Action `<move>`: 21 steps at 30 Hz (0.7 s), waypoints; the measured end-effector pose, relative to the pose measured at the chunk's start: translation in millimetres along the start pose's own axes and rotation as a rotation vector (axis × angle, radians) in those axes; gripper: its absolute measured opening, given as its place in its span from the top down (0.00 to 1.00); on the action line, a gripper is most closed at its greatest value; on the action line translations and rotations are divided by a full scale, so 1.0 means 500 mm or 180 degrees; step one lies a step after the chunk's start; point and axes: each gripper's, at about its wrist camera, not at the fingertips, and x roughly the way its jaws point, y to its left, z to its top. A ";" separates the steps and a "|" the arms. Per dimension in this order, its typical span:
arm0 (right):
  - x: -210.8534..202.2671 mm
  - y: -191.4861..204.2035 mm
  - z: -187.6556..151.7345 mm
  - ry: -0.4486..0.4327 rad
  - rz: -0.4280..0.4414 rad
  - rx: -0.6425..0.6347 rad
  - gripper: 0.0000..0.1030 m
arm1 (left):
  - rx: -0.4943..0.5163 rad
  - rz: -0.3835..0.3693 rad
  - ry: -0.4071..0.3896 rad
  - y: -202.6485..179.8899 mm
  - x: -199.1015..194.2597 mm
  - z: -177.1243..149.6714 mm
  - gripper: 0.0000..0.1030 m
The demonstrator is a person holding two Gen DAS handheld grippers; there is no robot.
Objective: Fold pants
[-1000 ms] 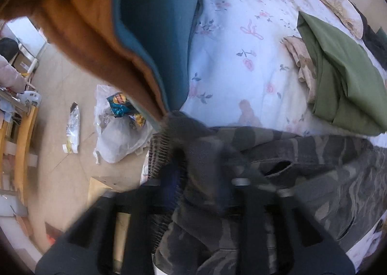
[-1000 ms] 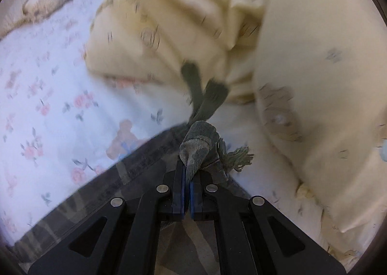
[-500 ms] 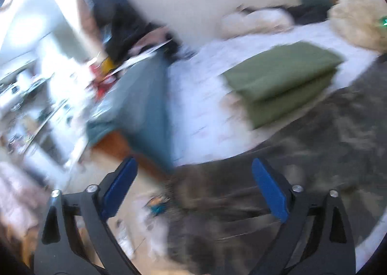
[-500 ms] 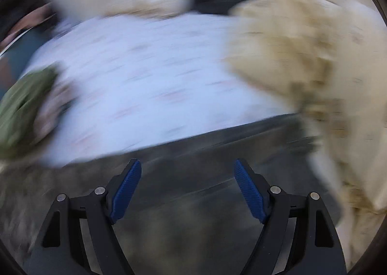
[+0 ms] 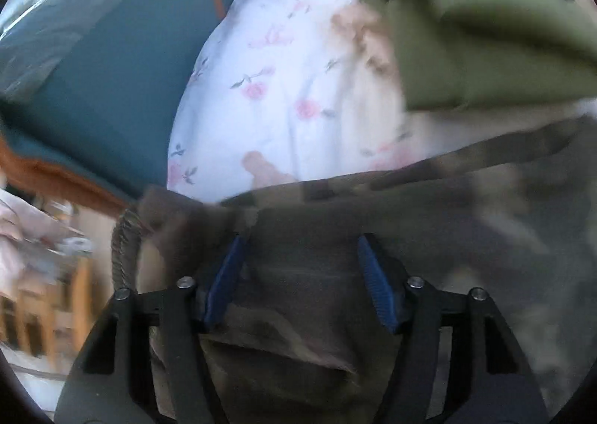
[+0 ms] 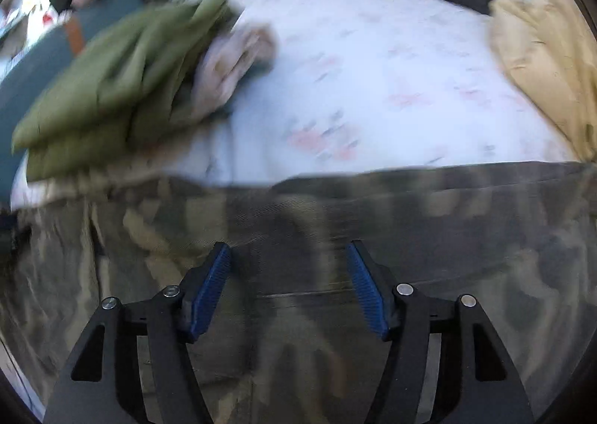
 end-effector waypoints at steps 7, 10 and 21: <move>-0.152 -0.463 -0.034 -0.0292 -0.1592 0.1016 0.26 | -0.0164 -0.0569 -0.0324 0.024 -0.114 -0.057 0.18; -0.225 -0.631 -0.119 -0.0320 -0.1625 0.1804 0.26 | -0.0062 -0.0588 -0.0185 0.023 -0.095 -0.066 0.18; -0.214 -0.633 -0.127 -0.0117 -0.1012 0.1595 0.92 | 0.0033 -0.0282 0.0007 0.009 -0.039 -0.111 0.18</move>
